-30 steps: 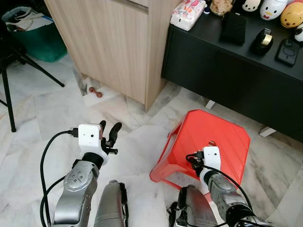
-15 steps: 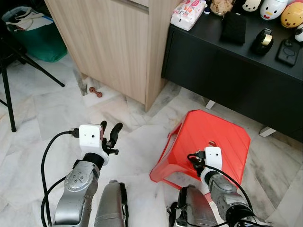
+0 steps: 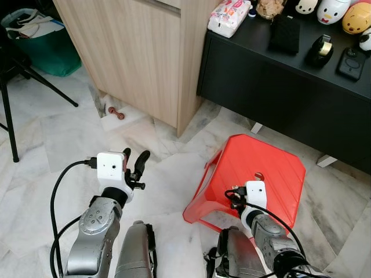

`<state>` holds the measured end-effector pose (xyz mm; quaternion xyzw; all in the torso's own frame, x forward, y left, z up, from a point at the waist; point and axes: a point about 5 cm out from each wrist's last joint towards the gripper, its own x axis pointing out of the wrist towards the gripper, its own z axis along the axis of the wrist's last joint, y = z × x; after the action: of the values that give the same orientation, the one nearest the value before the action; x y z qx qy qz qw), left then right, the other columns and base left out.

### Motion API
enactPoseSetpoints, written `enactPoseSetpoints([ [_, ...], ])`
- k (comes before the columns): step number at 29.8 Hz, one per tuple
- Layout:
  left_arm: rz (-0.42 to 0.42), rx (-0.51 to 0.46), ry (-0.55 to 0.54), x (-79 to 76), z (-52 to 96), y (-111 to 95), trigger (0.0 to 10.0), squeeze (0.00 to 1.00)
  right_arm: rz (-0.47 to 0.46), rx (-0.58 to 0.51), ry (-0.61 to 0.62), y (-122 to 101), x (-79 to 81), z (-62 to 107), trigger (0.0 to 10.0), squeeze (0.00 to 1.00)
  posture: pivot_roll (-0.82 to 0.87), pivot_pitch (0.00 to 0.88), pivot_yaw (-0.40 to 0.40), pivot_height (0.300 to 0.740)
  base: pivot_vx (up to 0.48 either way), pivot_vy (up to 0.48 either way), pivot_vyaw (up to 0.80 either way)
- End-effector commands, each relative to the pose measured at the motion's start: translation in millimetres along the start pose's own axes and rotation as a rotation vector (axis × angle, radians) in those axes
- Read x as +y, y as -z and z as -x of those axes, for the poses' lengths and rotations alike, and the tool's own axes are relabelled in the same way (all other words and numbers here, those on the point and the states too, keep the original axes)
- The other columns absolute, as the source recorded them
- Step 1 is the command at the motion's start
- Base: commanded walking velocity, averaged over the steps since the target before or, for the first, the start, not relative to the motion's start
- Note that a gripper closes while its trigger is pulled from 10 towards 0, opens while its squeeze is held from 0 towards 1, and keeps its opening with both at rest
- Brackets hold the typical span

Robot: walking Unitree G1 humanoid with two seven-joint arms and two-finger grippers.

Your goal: Hang keys on a hook

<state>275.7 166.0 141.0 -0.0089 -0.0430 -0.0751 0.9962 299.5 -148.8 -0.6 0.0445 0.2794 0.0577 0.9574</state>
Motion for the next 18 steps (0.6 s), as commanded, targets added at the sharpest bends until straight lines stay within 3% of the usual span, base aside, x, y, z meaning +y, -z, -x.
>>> enactPoseSetpoints([
  [1, -0.007, 0.016, -0.003, -0.1, 3.3, 4.0, 10.0, 0.0, -0.017, 0.067, 0.004, 17.5, -1.1, 3.2, 0.0, 0.0, 0.16, 0.317, -0.093, 0.635, 0.0, 0.0, 0.0],
  [18, -0.011, 0.011, -0.006, 0.5, 2.0, 3.3, 10.0, 0.0, -0.031, -0.065, -0.001, -3.4, -1.1, 1.2, 0.0, 0.0, 0.17, 0.316, -0.094, 0.635, 0.0, 0.0, 0.0],
])
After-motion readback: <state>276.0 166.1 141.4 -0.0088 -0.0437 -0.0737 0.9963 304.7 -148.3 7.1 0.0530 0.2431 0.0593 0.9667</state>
